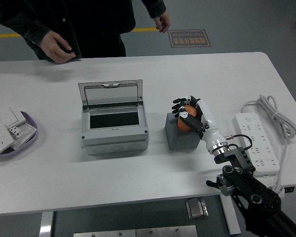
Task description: Pick up the cylinder from the cube,place it in the box,flap close box
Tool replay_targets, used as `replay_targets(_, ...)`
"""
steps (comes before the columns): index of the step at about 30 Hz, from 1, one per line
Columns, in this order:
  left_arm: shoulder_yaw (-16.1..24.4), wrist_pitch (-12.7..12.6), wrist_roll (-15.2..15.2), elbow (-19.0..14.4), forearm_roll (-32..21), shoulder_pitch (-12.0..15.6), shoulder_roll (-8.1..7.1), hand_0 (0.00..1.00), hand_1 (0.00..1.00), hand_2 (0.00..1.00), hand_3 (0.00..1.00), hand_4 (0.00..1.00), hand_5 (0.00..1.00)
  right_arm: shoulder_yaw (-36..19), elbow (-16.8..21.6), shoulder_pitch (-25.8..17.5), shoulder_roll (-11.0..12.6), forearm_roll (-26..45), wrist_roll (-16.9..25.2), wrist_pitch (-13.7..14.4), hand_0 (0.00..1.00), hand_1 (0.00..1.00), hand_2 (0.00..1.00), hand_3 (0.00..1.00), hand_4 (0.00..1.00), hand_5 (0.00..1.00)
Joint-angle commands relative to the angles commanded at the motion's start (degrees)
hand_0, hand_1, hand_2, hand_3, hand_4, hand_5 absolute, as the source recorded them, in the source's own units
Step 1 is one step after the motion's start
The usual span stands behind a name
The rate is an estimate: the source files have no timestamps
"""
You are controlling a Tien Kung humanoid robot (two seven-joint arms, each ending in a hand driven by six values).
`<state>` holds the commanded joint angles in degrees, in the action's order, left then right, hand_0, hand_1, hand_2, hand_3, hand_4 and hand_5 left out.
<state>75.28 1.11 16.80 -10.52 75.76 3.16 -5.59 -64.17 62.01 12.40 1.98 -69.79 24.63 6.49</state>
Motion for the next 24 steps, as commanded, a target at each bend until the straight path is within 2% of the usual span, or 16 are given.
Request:
replay_targets(4, -0.1, 0.0, -0.1, 0.0, -0.1, 0.0, 0.05, 0.603, 0.583, 0.555, 0.590, 0.660, 0.197, 0.0, 0.0, 0.0, 0.0, 0.1, 0.1, 0.0, 0.499, 0.535, 0.573, 0.618, 0.777, 0.263)
replay_targets(5, -0.1, 0.0, -0.1, 0.0, -0.1, 0.0, 0.07, 0.603, 0.583, 0.555, 0.589, 0.660, 0.198, 0.0, 0.0, 0.0, 0.0, 0.1, 0.1, 0.0, 0.628, 0.619, 0.614, 0.641, 0.840, 0.345)
replay_targets(10, -0.1, 0.0, -0.1, 0.1, 0.1, -0.1, 0.11, 0.603, 0.583, 0.555, 0.589, 0.660, 0.198, 0.2, 0.0, 0.0, 0.1, 0.0, 0.1, 0.0, 0.628, 0.619, 0.614, 0.641, 0.840, 0.345)
replay_targets(11, 0.0, 0.0, -0.1, 0.1, 0.1, -0.1, 0.11, 0.603, 0.583, 0.554, 0.588, 0.659, 0.198, 0.2, 0.0, 0.0, 0.1, 0.0, 0.1, 0.0, 0.675, 0.637, 0.629, 0.672, 0.902, 0.427)
replay_targets(22, 0.1, 0.1, -0.1, 0.1, 0.4, -0.2, 0.11, 0.603, 0.582, 0.554, 0.588, 0.657, 0.201, 0.8, -0.5, 0.1, 0.0, -0.4, -0.1, 0.2, 0.698, 0.637, 0.633, 0.678, 0.911, 0.431)
replay_targets(24, 0.4, 0.2, 0.1, 0.0, 0.8, -0.2, 0.12, 0.603, 0.581, 0.553, 0.587, 0.656, 0.200, 0.9, -0.8, 0.1, 0.0, -0.5, -0.1, 0.2, 0.711, 0.640, 0.635, 0.679, 0.930, 0.464)
